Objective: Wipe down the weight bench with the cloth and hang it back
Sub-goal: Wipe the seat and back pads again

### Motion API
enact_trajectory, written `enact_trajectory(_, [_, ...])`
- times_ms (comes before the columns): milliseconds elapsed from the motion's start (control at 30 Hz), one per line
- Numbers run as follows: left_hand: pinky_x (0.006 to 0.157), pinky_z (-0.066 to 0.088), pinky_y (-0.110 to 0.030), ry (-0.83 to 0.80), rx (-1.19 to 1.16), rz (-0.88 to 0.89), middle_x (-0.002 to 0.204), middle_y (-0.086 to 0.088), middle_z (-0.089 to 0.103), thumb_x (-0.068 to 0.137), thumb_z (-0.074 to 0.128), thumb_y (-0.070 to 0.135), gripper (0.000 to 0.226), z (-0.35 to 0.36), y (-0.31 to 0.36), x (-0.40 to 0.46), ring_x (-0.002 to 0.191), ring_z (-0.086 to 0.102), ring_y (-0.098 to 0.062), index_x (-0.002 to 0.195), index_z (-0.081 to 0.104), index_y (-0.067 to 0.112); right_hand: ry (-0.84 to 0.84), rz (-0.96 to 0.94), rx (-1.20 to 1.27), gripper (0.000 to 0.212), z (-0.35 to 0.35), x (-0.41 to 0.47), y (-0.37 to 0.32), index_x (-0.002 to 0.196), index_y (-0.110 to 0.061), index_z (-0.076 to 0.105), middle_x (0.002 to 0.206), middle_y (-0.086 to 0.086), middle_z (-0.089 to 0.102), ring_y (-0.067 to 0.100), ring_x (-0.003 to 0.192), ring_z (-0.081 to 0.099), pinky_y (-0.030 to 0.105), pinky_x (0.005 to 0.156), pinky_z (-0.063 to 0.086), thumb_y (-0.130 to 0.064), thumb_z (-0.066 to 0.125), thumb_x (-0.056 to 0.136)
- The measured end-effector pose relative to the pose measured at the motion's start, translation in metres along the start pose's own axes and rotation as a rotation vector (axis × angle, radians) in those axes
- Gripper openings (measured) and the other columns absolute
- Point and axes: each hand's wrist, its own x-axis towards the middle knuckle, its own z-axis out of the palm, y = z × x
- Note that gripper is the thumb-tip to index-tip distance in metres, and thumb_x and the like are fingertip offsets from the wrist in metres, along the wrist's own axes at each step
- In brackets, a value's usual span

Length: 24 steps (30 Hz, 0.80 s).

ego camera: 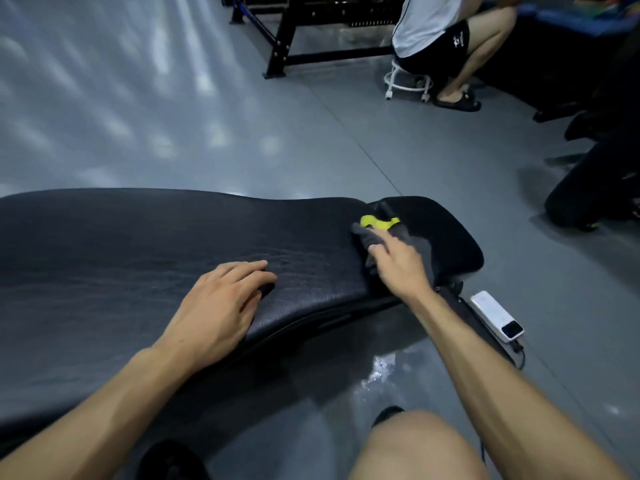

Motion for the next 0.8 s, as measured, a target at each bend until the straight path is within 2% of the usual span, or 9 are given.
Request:
enact_trajectory(133, [0.114, 0.039, -0.041, 0.050, -0.006, 0.018, 0.148, 0.006, 0.056, 0.102, 0.054, 0.017, 0.032, -0.008, 0.000, -0.002, 0.136, 0.051, -0.022, 0.131, 0.066, 0.025, -0.288, -0.447, -0.095, 0.053, 0.051, -0.057, -0.054, 0.153, -0.031, 0.044, 0.164, -0.003, 0.035, 0.015, 0.152, 0.025, 0.031, 0.123, 0.015, -0.040, 0.043, 0.100])
enact_trajectory(200, [0.113, 0.040, -0.042, 0.055, -0.005, 0.015, 0.147, 0.004, 0.058, 0.101, 0.055, 0.016, 0.032, -0.012, -0.004, -0.002, 0.134, 0.053, -0.024, 0.131, 0.066, 0.023, -0.346, -0.605, -0.243, 0.059, 0.049, -0.060, -0.045, 0.155, -0.040, 0.035, 0.168, -0.008, 0.023, 0.014, 0.156, 0.011, 0.038, 0.126, 0.002, -0.059, 0.035, 0.099])
enact_trajectory(300, [0.113, 0.040, -0.042, 0.061, 0.000, -0.006, 0.148, 0.007, 0.056, 0.102, 0.054, 0.020, 0.032, -0.017, -0.013, -0.012, 0.136, 0.050, -0.021, 0.131, 0.065, 0.025, -0.287, -0.316, -0.393, 0.062, 0.022, -0.027, -0.021, 0.151, -0.061, 0.024, 0.169, -0.022, 0.008, 0.024, 0.158, -0.004, 0.066, 0.120, -0.006, -0.079, 0.029, 0.092])
enact_trajectory(367, [0.112, 0.040, -0.042, 0.074, 0.013, -0.025, 0.148, 0.008, 0.055, 0.103, 0.052, 0.020, 0.032, -0.020, -0.021, -0.021, 0.137, 0.049, -0.021, 0.131, 0.065, 0.026, -0.266, -0.040, -0.283, 0.059, 0.012, -0.002, -0.019, 0.151, -0.059, 0.027, 0.170, -0.019, 0.009, 0.031, 0.157, -0.004, 0.067, 0.120, -0.005, -0.075, 0.031, 0.094])
enact_trajectory(400, [0.112, 0.040, -0.042, 0.079, 0.013, -0.041, 0.148, 0.007, 0.056, 0.104, 0.051, 0.020, 0.031, -0.021, -0.024, -0.024, 0.137, 0.050, -0.022, 0.131, 0.066, 0.025, -0.242, -0.017, -0.285, 0.063, 0.015, 0.003, -0.022, 0.154, -0.054, 0.027, 0.171, -0.014, 0.009, 0.031, 0.157, -0.005, 0.064, 0.121, -0.004, -0.074, 0.029, 0.095])
enact_trajectory(500, [0.112, 0.040, -0.044, 0.092, 0.007, -0.090, 0.147, 0.006, 0.057, 0.105, 0.048, 0.020, 0.032, -0.026, -0.036, -0.030, 0.137, 0.050, -0.023, 0.131, 0.067, 0.023, -0.215, -0.190, -0.413, 0.094, 0.047, -0.012, -0.047, 0.162, -0.038, 0.015, 0.172, -0.003, 0.000, 0.028, 0.157, -0.009, 0.056, 0.125, -0.005, -0.089, 0.020, 0.082])
enact_trajectory(567, [0.112, 0.040, -0.044, 0.090, 0.004, -0.102, 0.147, 0.006, 0.057, 0.103, 0.052, 0.019, 0.032, -0.028, -0.041, -0.029, 0.137, 0.050, -0.023, 0.131, 0.066, 0.024, -0.209, -0.310, -0.453, 0.107, 0.064, -0.036, -0.061, 0.162, -0.039, 0.010, 0.172, -0.003, 0.000, 0.024, 0.158, -0.007, 0.052, 0.126, -0.006, -0.099, 0.020, 0.073])
enact_trajectory(700, [0.112, 0.040, -0.041, 0.092, 0.021, -0.090, 0.147, 0.008, 0.056, 0.104, 0.050, 0.024, 0.031, -0.028, -0.049, -0.022, 0.137, 0.049, -0.021, 0.131, 0.066, 0.027, -0.177, -0.515, -0.368, 0.081, 0.060, -0.051, -0.051, 0.158, -0.042, 0.024, 0.169, -0.006, 0.020, 0.018, 0.156, 0.013, 0.047, 0.126, 0.014, -0.077, 0.041, 0.087])
enact_trajectory(800, [0.116, 0.037, -0.042, 0.078, 0.059, -0.088, 0.148, 0.007, 0.057, 0.102, 0.038, 0.034, 0.042, -0.021, -0.053, -0.025, 0.139, 0.048, -0.021, 0.134, 0.064, 0.026, -0.079, -0.354, -0.330, 0.067, 0.035, -0.011, -0.022, 0.150, -0.032, 0.042, 0.157, 0.000, 0.044, 0.026, 0.145, 0.038, 0.051, 0.116, 0.033, -0.056, 0.058, 0.089])
